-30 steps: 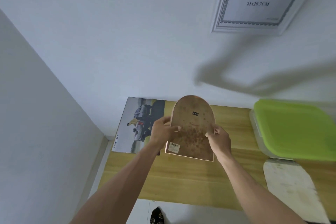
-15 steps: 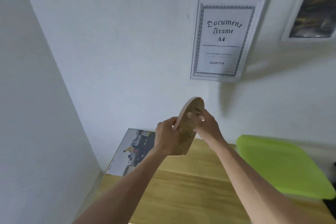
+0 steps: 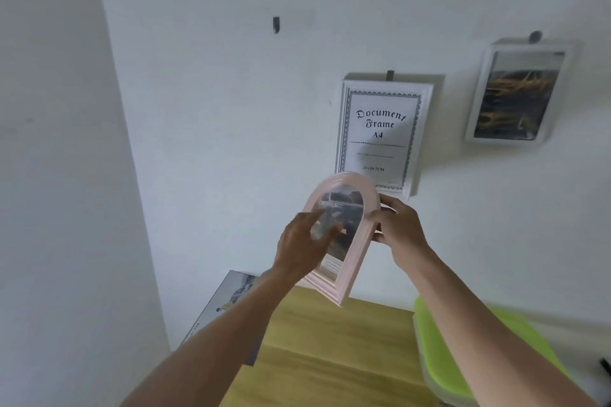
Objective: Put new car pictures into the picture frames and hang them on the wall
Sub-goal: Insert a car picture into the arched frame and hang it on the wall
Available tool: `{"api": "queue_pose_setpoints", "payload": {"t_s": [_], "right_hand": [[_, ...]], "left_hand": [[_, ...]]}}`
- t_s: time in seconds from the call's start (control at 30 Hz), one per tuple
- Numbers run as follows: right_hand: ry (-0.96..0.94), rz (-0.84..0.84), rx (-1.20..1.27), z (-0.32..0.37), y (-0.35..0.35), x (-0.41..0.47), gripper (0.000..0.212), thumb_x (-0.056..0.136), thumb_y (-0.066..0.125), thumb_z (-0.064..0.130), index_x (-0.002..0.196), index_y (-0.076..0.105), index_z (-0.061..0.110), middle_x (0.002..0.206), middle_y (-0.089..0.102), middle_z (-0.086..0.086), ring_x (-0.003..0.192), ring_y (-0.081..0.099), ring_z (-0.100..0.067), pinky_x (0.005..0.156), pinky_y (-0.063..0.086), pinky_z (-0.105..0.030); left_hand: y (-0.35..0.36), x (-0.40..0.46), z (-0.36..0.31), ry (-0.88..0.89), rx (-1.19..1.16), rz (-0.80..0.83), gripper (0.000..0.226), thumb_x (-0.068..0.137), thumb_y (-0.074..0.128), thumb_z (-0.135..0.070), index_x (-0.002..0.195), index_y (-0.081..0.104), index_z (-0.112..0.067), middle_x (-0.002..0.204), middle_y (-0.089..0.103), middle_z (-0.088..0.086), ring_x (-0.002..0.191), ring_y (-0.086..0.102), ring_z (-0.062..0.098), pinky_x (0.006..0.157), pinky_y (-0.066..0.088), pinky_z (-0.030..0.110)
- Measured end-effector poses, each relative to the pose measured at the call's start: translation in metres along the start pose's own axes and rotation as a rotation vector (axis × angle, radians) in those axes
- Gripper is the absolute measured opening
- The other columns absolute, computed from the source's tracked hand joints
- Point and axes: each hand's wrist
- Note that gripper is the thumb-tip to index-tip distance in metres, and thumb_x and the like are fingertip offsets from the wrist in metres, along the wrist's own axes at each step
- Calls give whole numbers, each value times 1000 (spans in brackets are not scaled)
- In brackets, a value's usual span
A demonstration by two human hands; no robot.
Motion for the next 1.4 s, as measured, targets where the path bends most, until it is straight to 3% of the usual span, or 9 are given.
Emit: {"api": "queue_pose_setpoints", "payload": {"t_s": [0.1, 0.17, 0.33, 0.43, 0.57, 0.73, 0.9, 1.07, 1.4], "right_hand": [[-42, 52, 82, 16, -8, 8, 45, 81, 62, -6, 117, 69, 20, 90, 73, -6, 82, 69, -29, 69, 60, -39], [-73, 90, 125, 27, -6, 16, 44, 84, 62, -8, 116, 70, 22, 88, 73, -5, 81, 68, -28, 76, 61, -44], [-160, 128, 118, 56, 17, 48, 41, 91, 63, 0, 107, 71, 36, 102, 73, -6, 98, 67, -28, 89, 55, -49], [-254, 98, 60, 78, 40, 77, 43, 92, 63, 6, 109, 70, 44, 109, 71, -1, 104, 65, -26, 88, 53, -50], [-368, 57, -36, 115, 77, 115, 38, 96, 60, 11, 127, 65, 34, 117, 67, 5, 105, 62, -16, 77, 48, -32], [-525, -53, -155, 165, 126, 153, 40, 97, 55, 15, 132, 54, 33, 114, 61, 7, 88, 57, 2, 66, 44, -18], [-648, -113, -303, 199, 167, 187, 34, 98, 53, 19, 129, 54, 30, 119, 62, 5, 98, 59, -8, 74, 42, -21], [-685, -149, -351, 207, 188, 209, 40, 89, 70, 24, 126, 56, 27, 115, 61, 4, 99, 61, -16, 78, 43, -25], [-822, -303, -465, 203, 206, 249, 36, 85, 73, 18, 120, 64, 23, 100, 59, -1, 90, 58, -13, 85, 37, -20]], "left_hand": [[-33, 38, 8, -74, 132, -65, 62, 94, 53, -52, 147, 36, -24, 146, 42, 6, 135, 40, 27, 108, 38, 46], [-58, 62, 9, -134, 112, -70, 66, 96, 53, -47, 151, 30, -19, 150, 37, 8, 138, 38, 27, 113, 33, 45], [-112, 112, 10, -119, -209, -35, 31, 88, 71, -31, 117, 70, -19, 104, 72, -5, 101, 68, 17, 85, 51, 32], [-139, 144, 14, -98, -330, -5, 25, 84, 76, -26, 108, 72, -19, 89, 76, -1, 94, 70, 20, 84, 54, 37], [-171, 195, 19, -45, -317, -14, 27, 84, 75, -26, 110, 71, -21, 85, 75, 2, 90, 70, 22, 85, 54, 40], [-205, 253, 19, 98, -69, -166, 35, 83, 71, -48, 105, 69, -20, 88, 71, -4, 82, 67, 15, 76, 55, 34], [-227, 299, 22, 161, 17, -263, 37, 85, 70, -40, 107, 71, -10, 89, 70, 0, 77, 63, 19, 73, 47, 29], [-236, 336, 32, 149, 62, -290, 41, 86, 69, -43, 114, 69, -13, 98, 72, 3, 83, 66, 21, 78, 50, 32], [-235, 373, 46, 210, 74, -318, 43, 89, 67, -38, 123, 62, -14, 99, 74, 3, 72, 64, 15, 71, 46, 24]]}}
Point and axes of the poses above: each hand's wrist, its own x-axis towards the middle knuckle, its own y-axis out of the palm, z = x × y
